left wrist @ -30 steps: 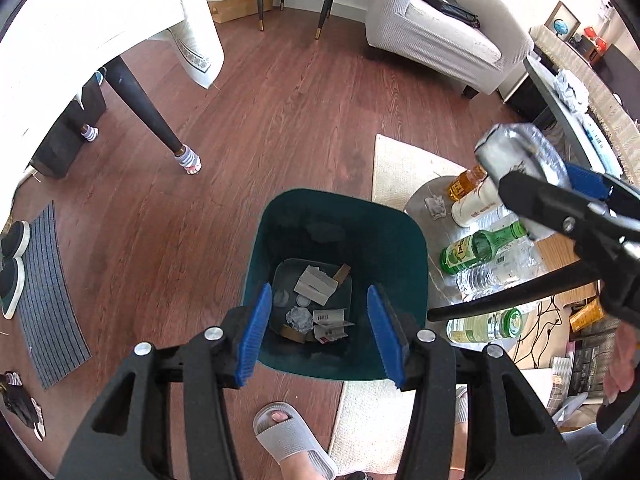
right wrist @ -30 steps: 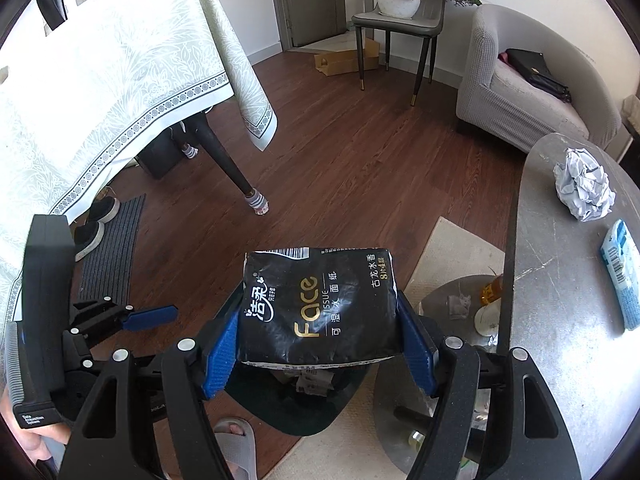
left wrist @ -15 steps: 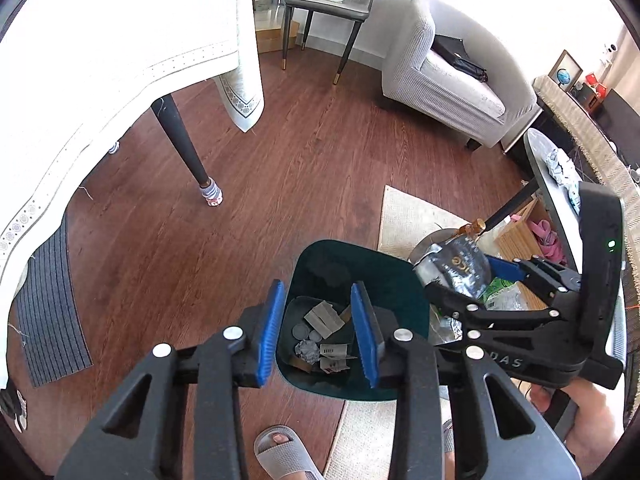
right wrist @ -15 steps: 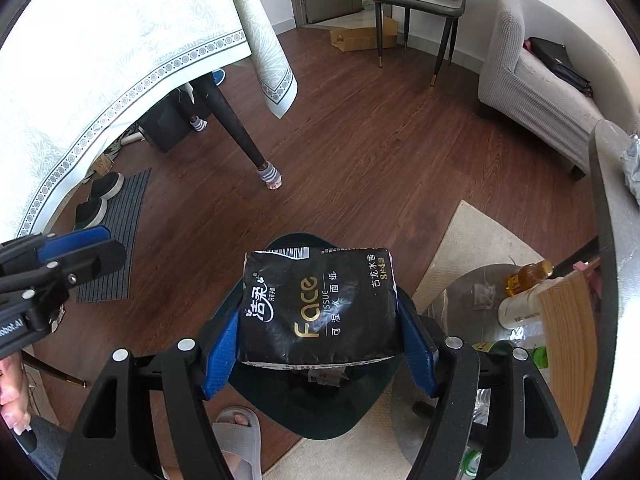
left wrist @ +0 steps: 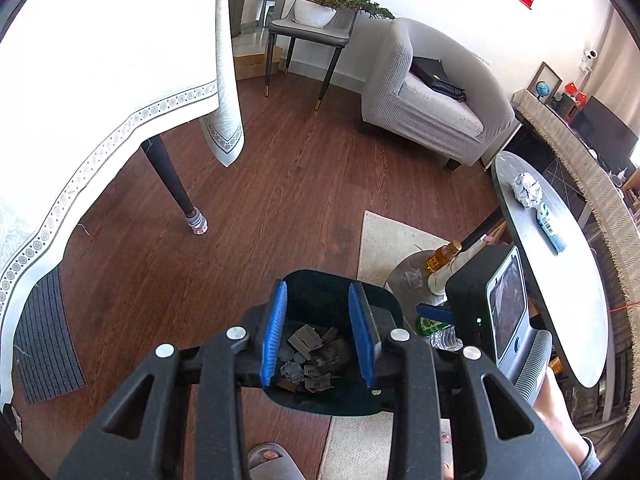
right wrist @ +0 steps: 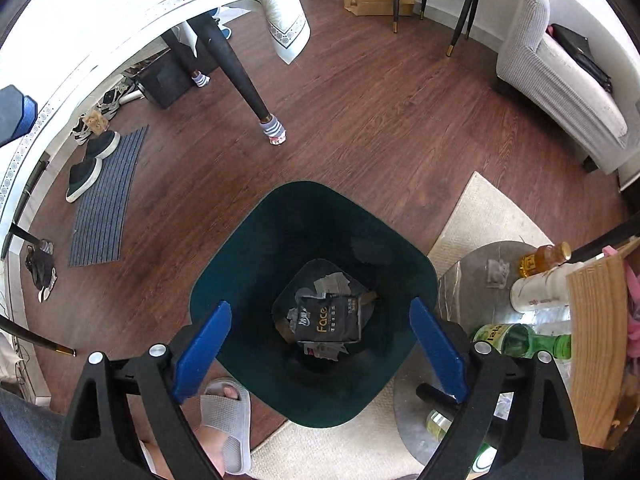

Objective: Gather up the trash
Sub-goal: 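Carry the black tissue pack over the bin and open the right tool, then grasp the paper ball with left tool while right tool approaches the blue-white pack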

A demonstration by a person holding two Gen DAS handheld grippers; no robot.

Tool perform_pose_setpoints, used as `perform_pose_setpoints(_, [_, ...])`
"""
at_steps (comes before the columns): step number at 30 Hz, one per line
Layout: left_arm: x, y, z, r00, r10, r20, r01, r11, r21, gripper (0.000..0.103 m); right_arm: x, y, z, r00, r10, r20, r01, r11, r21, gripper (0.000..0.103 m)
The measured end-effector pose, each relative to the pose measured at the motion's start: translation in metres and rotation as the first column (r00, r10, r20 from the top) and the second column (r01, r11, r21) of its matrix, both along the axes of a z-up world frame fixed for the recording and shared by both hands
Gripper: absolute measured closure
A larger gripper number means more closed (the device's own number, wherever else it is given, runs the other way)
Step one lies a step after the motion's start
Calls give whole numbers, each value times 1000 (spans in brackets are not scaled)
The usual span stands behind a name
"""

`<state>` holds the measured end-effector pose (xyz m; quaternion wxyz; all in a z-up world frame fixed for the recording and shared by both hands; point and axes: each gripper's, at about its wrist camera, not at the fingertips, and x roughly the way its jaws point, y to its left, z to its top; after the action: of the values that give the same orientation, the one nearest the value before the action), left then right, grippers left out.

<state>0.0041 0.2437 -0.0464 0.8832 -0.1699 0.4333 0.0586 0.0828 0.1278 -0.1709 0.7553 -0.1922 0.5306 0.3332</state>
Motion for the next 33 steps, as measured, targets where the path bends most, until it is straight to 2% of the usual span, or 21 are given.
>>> perform_pose_setpoints(5, [1, 3, 11, 999, 14, 33, -13, 1000, -12, 70, 0, -4, 6, 1000, 0, 0, 0, 1000, 28, 11])
perform_pose_setpoints(11, [1, 2, 25, 997, 26, 75, -25, 1000, -18, 70, -3, -12, 35, 999, 16, 36, -20, 995, 98, 11])
perform_pose_setpoints(16, [5, -4, 33, 995, 26, 101, -24, 1000, -18, 70, -8, -23, 68, 996, 23, 90, -38, 984, 171, 23])
perform_pose_setpoints(20, [12, -14, 37, 994, 12, 109, -11, 1000, -8, 70, -9, -34, 92, 992, 15, 128, -42, 976, 215, 27])
perform_pose_setpoints(27, [24, -42, 49, 986, -54, 156, 50, 998, 30, 69, -5, -64, 127, 976, -31, 214, -24, 968, 251, 31])
perform_pose_setpoints(33, [39, -69, 56, 974, -129, 184, 109, 988, 112, 61, 11, -102, 140, 966, -98, 241, 33, 965, 259, 31])
